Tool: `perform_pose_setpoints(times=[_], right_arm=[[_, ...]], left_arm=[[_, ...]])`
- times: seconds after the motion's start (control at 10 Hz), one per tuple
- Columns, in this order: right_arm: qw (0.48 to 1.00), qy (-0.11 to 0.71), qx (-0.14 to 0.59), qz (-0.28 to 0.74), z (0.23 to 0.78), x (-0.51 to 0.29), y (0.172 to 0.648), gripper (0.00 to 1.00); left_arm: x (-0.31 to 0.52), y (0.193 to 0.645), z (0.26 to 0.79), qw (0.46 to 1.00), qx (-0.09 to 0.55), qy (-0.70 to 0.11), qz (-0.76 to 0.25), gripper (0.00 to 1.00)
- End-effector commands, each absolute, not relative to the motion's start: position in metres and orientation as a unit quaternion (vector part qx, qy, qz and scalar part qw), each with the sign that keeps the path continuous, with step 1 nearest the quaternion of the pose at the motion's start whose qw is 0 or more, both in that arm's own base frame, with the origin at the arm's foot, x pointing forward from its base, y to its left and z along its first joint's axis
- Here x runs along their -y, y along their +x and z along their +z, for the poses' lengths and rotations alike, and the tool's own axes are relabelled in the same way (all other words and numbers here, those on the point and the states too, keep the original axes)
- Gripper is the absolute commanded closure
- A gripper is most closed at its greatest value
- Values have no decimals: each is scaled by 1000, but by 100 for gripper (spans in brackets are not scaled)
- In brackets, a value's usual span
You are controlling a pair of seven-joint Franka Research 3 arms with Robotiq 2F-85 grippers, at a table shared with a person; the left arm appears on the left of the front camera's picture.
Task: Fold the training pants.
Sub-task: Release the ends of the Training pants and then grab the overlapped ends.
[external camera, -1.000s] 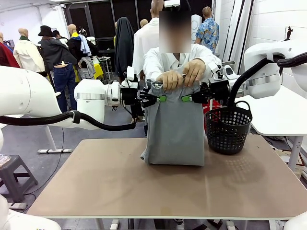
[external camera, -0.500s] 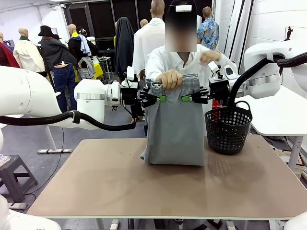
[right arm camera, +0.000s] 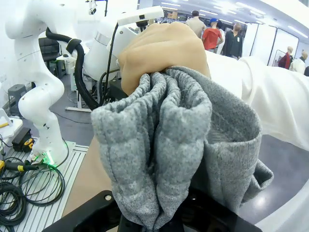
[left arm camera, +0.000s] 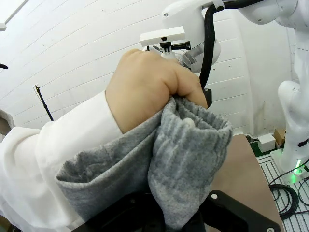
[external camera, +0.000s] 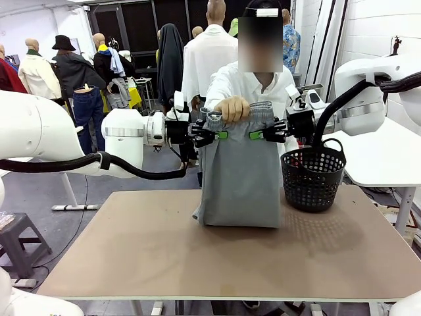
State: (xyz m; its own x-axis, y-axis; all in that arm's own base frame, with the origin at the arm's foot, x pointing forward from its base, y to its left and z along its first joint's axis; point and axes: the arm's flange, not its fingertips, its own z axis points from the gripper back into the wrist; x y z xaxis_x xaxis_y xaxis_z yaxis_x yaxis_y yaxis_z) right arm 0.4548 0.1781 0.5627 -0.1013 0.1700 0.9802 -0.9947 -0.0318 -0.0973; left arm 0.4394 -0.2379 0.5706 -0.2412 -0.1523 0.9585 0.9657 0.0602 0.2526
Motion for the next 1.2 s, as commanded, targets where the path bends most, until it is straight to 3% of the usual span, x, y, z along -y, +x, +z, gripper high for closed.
perform_pose_setpoints(times=[0.0, 1.1], right_arm=[[506, 441, 475, 569, 564, -177, 452, 100], [506, 441, 475, 569, 564, -177, 452, 100]], left_arm=[[238, 439, 572, 489, 540, -379, -570, 100], [238, 439, 572, 489, 540, -379, -570, 100]])
